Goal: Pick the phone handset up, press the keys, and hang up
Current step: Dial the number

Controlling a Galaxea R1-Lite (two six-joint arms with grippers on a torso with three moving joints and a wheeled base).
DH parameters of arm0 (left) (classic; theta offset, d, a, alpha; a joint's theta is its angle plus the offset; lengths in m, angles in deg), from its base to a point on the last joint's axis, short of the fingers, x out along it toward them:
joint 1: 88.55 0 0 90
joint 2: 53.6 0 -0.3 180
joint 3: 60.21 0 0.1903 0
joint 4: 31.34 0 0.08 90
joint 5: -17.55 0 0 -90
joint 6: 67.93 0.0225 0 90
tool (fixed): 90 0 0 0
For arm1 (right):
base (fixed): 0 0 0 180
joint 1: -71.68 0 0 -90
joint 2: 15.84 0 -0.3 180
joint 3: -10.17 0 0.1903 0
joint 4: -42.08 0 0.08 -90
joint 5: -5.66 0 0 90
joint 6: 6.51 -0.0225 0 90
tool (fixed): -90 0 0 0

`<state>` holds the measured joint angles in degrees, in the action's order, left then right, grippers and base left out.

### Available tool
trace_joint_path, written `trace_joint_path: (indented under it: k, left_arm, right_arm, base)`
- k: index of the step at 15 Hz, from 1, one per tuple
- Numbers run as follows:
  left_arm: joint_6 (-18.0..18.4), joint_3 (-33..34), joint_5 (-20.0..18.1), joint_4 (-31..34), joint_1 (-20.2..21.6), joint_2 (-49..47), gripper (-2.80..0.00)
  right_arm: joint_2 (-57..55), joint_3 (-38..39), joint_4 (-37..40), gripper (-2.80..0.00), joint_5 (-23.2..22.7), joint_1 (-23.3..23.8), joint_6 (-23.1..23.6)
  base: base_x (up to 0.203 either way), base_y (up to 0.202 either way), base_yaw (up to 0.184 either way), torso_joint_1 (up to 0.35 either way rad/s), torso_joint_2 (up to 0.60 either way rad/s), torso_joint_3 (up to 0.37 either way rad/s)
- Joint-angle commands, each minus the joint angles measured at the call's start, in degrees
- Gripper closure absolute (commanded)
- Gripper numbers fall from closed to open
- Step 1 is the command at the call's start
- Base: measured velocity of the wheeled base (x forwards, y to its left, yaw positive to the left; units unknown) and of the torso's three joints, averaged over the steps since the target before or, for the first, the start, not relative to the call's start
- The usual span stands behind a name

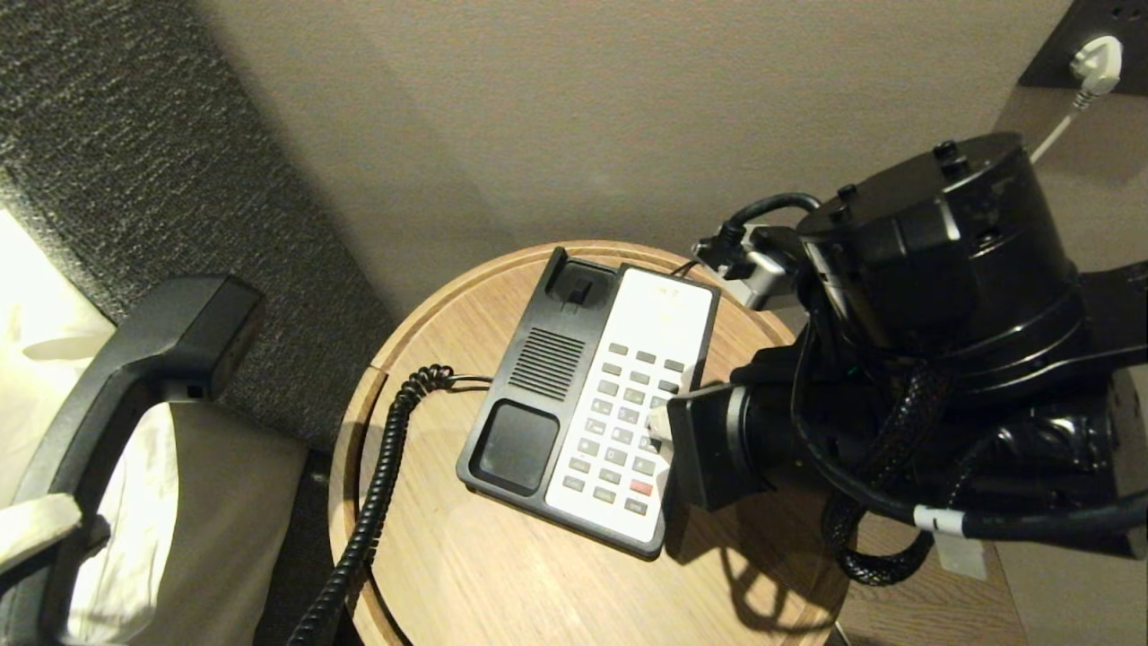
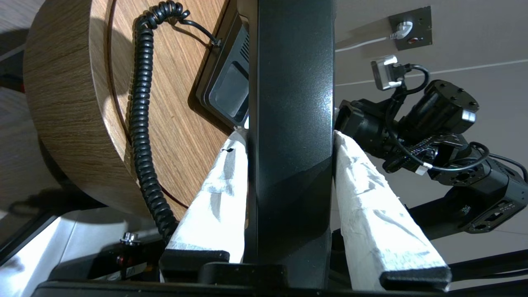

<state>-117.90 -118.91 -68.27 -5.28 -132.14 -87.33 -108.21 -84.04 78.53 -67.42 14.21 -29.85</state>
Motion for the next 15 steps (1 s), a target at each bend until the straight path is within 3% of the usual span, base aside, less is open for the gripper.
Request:
trace_joint_path:
  k: [1, 15]
  left_arm:
    - [-0.29, 0.35, 0.04, 0.03, 0.00, 0.06, 0.00]
    - [-0.22, 0.36, 0.04, 0.03, 0.00, 0.33, 0.00]
  right_arm:
    - [0.00, 0.70, 0.10, 0.00, 0.13, -0.01, -0.12]
    - [-0.27, 0.79, -0.42, 0.00, 0.57, 0.16, -0.12]
  base:
    - [0.000, 0.000, 0.000, 0.000, 0.00, 0.000]
    - [0.000, 0.000, 0.000, 0.000, 0.00, 0.000]
